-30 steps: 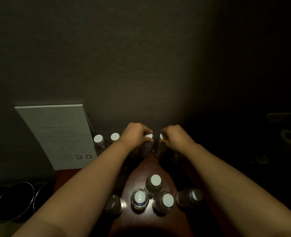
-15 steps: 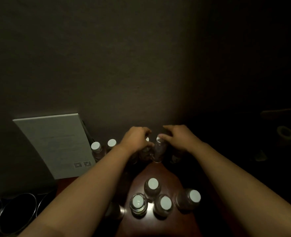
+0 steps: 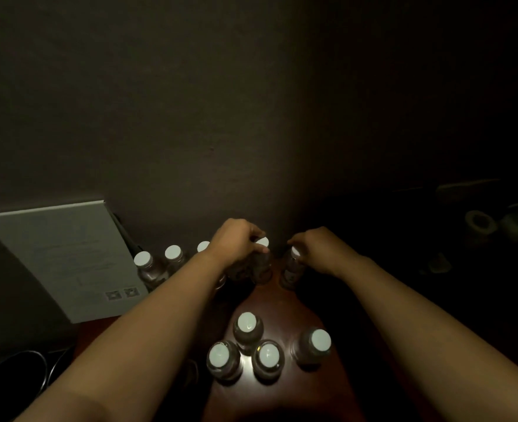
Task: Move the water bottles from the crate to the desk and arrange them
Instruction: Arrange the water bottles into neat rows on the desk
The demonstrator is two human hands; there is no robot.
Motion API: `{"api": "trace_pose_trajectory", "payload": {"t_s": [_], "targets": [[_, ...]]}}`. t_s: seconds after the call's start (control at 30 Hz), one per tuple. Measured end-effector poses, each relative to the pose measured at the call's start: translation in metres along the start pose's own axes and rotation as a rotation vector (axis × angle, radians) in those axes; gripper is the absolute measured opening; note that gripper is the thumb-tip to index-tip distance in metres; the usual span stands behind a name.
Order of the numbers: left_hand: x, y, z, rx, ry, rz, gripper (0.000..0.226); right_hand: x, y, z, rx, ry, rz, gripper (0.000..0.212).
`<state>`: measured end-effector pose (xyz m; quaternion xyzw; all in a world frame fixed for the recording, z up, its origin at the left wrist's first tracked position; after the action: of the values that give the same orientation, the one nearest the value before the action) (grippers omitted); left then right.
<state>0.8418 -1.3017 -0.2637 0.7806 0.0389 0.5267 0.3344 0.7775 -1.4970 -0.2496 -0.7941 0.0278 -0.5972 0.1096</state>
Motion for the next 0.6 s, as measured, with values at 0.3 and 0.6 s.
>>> {"api": "trace_pose_trajectory", "payload": {"t_s": [0.3,0.6], "targets": [[-0.001,-0.002,-0.001,-0.008,-0.013,-0.005,0.049,-0.003,-0.006,0.009,-0.008,0.052,-0.01,0.035],[-0.001,-0.003,0.001,0.0,0.001,0.0,0.051,-0.002,-0.013,0.015,0.047,0.06,0.056,0.039]]}}
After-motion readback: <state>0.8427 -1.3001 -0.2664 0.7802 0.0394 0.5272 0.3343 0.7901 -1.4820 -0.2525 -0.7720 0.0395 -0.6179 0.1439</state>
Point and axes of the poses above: each hand's wrist, its own z-axis towards the middle knuckle, its own x-axis out of the back of the hand, y = z × x, the point moved 1 cm from there along z, towards the middle knuckle, and after that the axes turned 5 degrees about -z, right-handed, at the moved point
